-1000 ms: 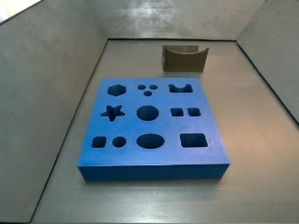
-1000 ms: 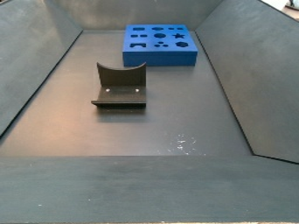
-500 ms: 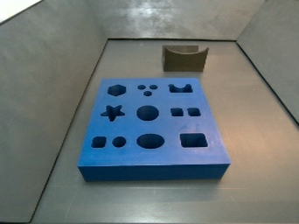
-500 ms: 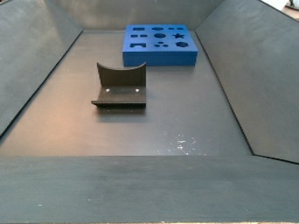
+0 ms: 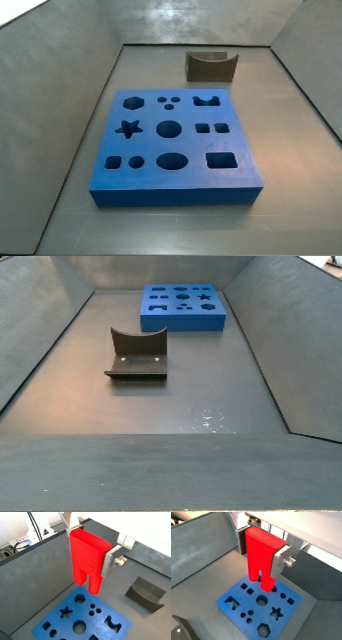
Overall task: Pick up the square-circle object. Move up. Move to above the board. Insert the square-circle object.
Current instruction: Insert the square-circle object.
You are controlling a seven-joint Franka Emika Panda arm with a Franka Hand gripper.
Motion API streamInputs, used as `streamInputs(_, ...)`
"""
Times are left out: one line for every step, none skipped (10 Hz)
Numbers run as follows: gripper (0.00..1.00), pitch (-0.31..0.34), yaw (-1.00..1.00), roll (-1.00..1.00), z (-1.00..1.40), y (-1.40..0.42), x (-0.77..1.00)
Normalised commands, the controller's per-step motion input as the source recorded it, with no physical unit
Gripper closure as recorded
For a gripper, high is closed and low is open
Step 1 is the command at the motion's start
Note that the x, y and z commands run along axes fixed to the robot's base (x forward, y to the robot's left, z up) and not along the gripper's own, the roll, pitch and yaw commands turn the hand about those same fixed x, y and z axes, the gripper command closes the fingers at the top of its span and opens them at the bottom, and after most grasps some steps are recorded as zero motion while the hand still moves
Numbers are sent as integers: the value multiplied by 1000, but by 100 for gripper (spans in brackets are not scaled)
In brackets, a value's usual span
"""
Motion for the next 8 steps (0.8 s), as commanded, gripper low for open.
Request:
streamInputs(100, 0, -6, 0, -423, 0, 0)
streamInputs(100, 0, -11, 0, -437, 0, 0)
streamInputs(100, 0, -17, -14, -443, 0, 0)
streamInputs(100, 0, -37, -16, -457, 0, 9)
streamInputs(100, 0, -23, -21, -471, 0, 40)
streamInputs(100, 0, -11, -27, -457, 0, 54)
streamInputs(100, 0, 0, -9, -283, 0, 86)
streamInputs(100, 13, 0, 0, 0, 0, 63)
